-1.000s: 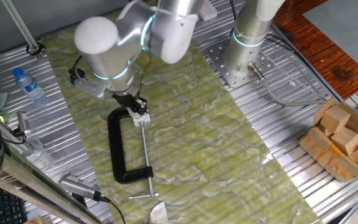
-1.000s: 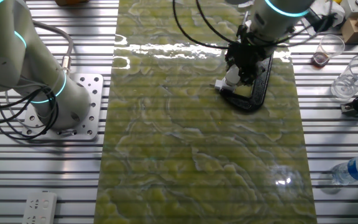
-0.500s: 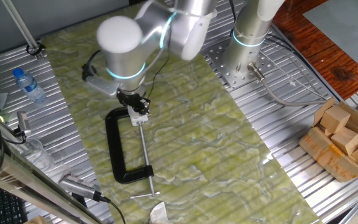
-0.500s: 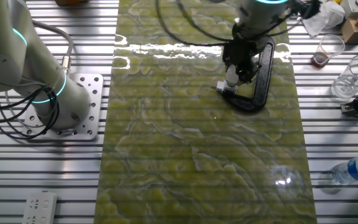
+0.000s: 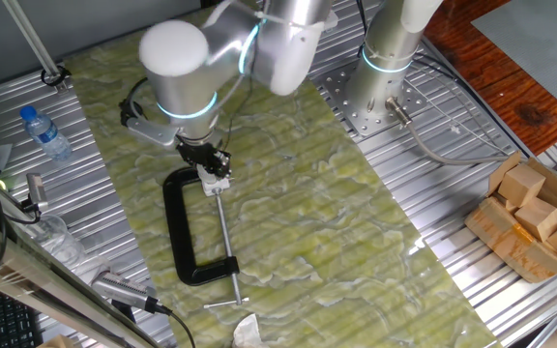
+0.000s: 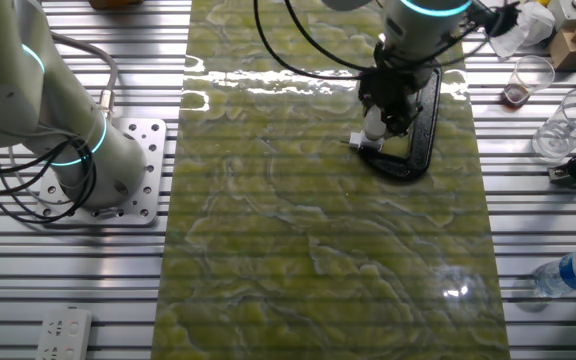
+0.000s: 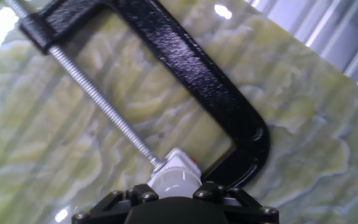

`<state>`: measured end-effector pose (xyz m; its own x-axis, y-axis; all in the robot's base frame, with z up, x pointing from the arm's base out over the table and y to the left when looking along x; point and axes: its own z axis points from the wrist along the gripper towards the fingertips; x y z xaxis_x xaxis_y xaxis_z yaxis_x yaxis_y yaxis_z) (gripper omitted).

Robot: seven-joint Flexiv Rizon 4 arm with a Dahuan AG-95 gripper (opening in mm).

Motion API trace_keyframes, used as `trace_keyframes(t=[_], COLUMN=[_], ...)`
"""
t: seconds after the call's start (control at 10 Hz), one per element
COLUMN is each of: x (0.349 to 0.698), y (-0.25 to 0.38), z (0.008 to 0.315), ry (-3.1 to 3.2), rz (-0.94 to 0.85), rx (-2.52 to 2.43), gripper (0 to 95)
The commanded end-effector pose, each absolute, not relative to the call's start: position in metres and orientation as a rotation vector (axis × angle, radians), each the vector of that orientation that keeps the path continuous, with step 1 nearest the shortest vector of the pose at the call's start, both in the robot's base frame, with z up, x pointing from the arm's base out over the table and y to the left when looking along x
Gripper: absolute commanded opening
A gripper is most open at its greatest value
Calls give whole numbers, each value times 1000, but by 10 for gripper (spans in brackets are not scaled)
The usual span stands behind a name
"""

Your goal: Install the light bulb by rotating it

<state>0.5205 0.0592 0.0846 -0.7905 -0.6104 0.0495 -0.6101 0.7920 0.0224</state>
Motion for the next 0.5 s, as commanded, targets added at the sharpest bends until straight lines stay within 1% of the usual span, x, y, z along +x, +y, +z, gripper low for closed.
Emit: trace_keyframes(t=[0.1, 0.5], x=[521, 521], y=[59, 59], z=[85, 92], ry=[-2926, -2913], rz=[-26, -22], rx=[1009, 999], gripper=[950, 950])
